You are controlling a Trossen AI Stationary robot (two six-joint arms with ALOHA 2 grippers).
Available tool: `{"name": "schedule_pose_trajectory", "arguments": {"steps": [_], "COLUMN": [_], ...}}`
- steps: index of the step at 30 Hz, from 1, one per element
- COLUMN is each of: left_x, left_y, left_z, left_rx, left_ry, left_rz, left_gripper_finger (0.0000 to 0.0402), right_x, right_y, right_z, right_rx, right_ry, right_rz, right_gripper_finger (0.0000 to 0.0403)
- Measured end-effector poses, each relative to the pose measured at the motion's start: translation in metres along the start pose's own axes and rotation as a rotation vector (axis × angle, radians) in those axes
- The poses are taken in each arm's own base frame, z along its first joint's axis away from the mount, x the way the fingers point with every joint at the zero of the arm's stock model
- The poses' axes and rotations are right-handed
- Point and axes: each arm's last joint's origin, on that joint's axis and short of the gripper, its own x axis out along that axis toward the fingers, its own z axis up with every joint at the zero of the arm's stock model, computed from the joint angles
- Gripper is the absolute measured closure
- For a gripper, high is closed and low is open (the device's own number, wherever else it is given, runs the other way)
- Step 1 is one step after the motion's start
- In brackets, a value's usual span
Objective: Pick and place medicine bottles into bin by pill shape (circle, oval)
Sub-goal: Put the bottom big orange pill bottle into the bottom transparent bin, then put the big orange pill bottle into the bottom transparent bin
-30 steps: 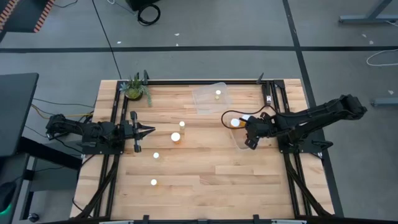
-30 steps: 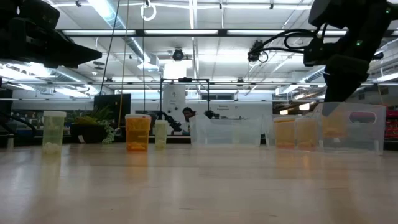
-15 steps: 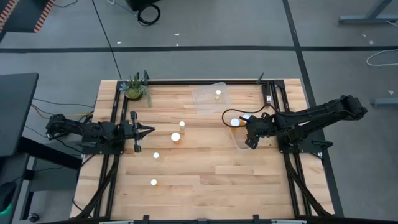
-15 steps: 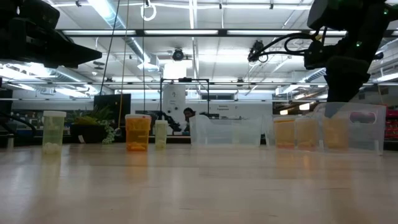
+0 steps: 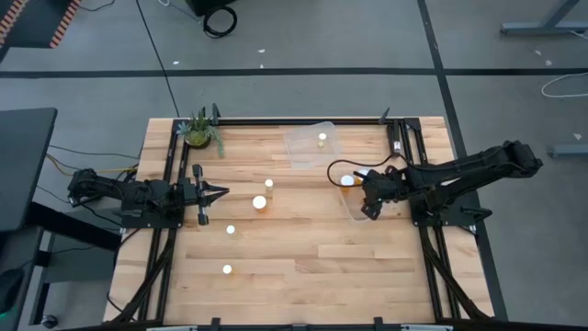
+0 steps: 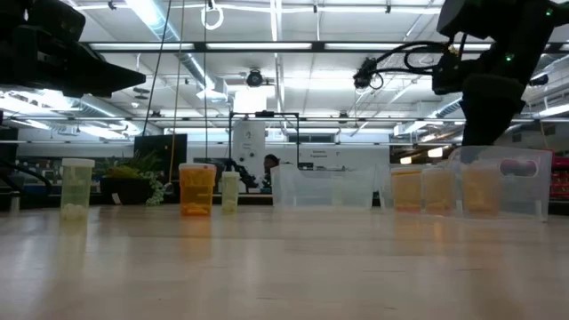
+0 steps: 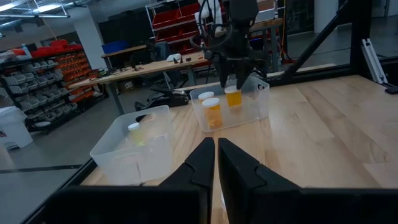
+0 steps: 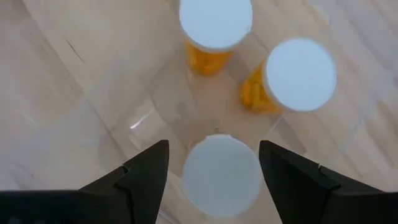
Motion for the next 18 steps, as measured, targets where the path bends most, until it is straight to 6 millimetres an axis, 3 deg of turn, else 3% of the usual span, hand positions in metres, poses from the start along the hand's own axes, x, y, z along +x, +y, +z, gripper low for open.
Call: {"name": "schedule_pose_trajectory", "arguments": {"steps": [11,18], "left_x": [0.000,0.000], "left_y": [0.000,0.000], "left_z": [0.000,0.000], "left_rx": [0.000,0.000], "left_ry": [0.000,0.000], "left_rz": [0.000,0.000], "left_gripper_finger": [0.0361,0.0370], "right_x": [-0.019,-0.013], "right_y": [0.010,0.018], "right_z": [0.023,0.029], "right_rx": [-0.021,-0.047], "right_ry": [-0.122,-0.155], "right_rz": [0.083,0.104], "right_gripper_finger": [0.0146,0.0146]}}
